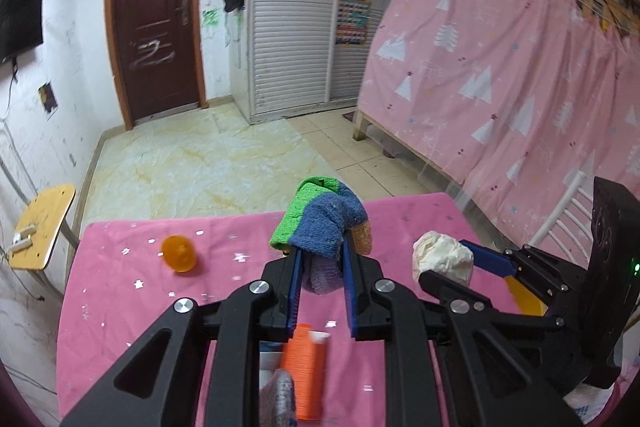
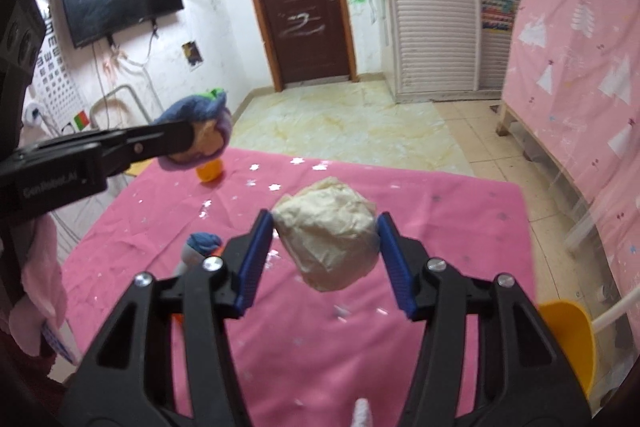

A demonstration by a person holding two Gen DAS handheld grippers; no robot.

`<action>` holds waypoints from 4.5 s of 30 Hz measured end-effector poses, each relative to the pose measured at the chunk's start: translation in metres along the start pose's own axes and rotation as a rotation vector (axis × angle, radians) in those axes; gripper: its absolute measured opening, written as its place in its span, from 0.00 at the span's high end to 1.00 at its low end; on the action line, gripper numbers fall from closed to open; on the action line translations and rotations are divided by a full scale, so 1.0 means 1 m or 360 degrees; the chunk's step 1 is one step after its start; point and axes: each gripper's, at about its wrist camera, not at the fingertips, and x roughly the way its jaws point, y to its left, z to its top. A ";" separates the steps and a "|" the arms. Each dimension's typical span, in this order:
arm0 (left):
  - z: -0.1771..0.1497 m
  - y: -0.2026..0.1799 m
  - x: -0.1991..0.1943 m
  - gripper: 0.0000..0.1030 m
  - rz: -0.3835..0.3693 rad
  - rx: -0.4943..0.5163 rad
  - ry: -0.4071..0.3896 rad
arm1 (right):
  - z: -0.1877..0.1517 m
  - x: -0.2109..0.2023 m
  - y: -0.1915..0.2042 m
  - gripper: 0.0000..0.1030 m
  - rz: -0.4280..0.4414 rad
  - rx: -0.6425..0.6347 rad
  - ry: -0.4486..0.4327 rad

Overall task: Collect trash
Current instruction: 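Carry the striped towel and paper ball to the yellow bin with both grippers, then open both grippers over the yellow bin, dropping towel and paper ball, then move both grippers back over the table toward the grey cup, then grasp the grey cup with the left gripper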

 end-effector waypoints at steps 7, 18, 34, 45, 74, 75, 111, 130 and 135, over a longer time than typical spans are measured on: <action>0.000 -0.062 -0.003 0.90 -0.0051 0.0126 0.0004 | -0.017 -0.041 -0.047 0.50 -0.0064 0.0115 -0.0079; -0.007 -0.134 0.000 0.90 -0.0131 0.0279 0.0032 | -0.043 -0.082 -0.102 0.49 -0.0175 0.0269 -0.0149; -0.027 -0.217 0.031 0.90 -0.0257 0.0441 0.0172 | -0.091 -0.110 -0.178 0.49 -0.0362 0.0508 -0.0163; -0.037 -0.268 0.064 0.90 -0.0362 0.0516 0.0304 | -0.115 -0.104 -0.221 0.43 -0.0406 0.0664 -0.0137; -0.016 -0.195 0.037 0.70 -0.0335 0.0320 0.0231 | -0.079 -0.081 -0.151 0.43 -0.0243 0.0518 -0.0100; -0.014 -0.189 0.035 0.70 -0.0325 0.0311 0.0223 | -0.076 -0.078 -0.145 0.43 -0.0235 0.0503 -0.0096; -0.041 0.071 0.015 0.55 0.0039 -0.0097 0.0221 | -0.021 0.028 0.035 0.43 0.0041 0.0015 0.0194; -0.096 0.066 0.047 0.56 0.0044 0.0010 0.0403 | -0.025 0.033 0.055 0.43 0.0041 -0.0024 0.0227; -0.097 0.060 0.056 0.70 0.0052 0.0040 0.0406 | -0.026 0.033 0.055 0.34 0.0044 -0.0020 0.0223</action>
